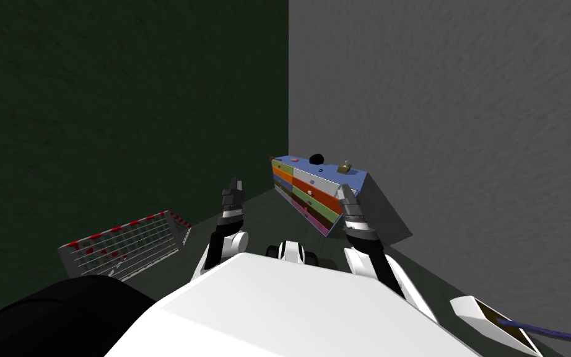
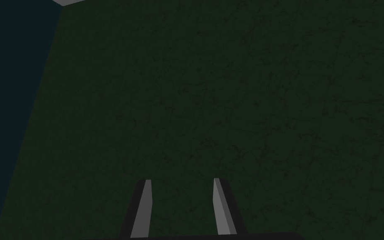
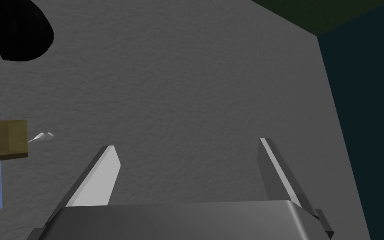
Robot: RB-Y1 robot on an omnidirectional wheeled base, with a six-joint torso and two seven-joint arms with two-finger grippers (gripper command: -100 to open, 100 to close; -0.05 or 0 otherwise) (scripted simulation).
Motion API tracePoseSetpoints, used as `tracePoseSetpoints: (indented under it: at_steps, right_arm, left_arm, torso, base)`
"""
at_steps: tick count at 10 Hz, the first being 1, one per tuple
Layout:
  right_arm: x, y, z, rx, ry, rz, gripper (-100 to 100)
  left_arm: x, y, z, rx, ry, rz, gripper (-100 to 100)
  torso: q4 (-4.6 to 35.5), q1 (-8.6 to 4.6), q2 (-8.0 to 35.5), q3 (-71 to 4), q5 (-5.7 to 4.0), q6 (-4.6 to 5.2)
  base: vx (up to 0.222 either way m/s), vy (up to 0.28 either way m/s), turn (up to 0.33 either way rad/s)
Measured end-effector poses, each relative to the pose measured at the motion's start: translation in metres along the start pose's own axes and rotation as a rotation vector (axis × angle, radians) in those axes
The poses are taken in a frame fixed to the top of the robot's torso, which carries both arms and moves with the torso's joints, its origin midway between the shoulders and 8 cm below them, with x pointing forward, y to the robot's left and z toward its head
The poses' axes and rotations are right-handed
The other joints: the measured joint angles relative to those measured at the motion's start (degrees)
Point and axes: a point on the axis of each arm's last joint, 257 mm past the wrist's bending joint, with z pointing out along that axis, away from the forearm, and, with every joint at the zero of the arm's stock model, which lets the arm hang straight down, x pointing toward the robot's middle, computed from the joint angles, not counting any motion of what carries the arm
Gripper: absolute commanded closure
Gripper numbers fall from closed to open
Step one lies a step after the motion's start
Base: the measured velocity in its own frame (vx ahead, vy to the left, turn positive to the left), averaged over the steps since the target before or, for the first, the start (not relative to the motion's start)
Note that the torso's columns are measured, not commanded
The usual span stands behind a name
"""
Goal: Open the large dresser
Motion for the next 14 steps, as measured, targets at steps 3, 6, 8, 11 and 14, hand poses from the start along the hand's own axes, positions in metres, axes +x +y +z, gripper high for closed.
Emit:
tracePoseSetpoints:
  at_steps: [3, 6, 8, 11, 14]
  right_arm:
    - [0.016, -0.028, -0.003, 0.073, 0.06, -0.066, -100]
    - [0.033, -0.065, -0.012, 0.172, 0.127, -0.142, -100]
    - [0.043, -0.095, -0.024, 0.24, 0.17, -0.196, -100]
    - [0.056, -0.13, -0.038, 0.329, 0.227, -0.276, -100]
    - [0.067, -0.161, -0.051, 0.403, 0.273, -0.35, -100]
  left_arm:
    - [0.0, 0.0, 0.0, 0.0, 0.0, 0.0, 0]
    - [0.0, 0.0, 0.0, 0.0, 0.0, 0.0, 0]
    - [0.0, 0.0, 0.0, 0.0, 0.0, 0.0, 0]
    - [0.0, 0.0, 0.0, 0.0, 0.0, 0.0, 0]
    - [0.0, 0.0, 0.0, 0.0, 0.0, 0.0, 0]
  torso:
    - [-0.01, 0.0, -0.03, -0.04, 0.01, 0.02]
    - [-0.03, 0.03, -0.09, -0.06, 0.01, 0.0]
    - [-0.05, -0.02, -0.18, -0.11, -0.01, 0.01]
    - [0.0, 0.06, 0.01, -0.01, 0.02, 0.01]
    - [-0.03, -0.02, -0.09, -0.08, 0.01, 0.02]
  base:
    - [0.073, 0.015, 0.046]
    - [0.08, 0.016, 0.042]
    - [0.112, 0.008, 0.049]
    - [0.072, 0.015, 0.031]
    - [0.088, 0.015, 0.06]
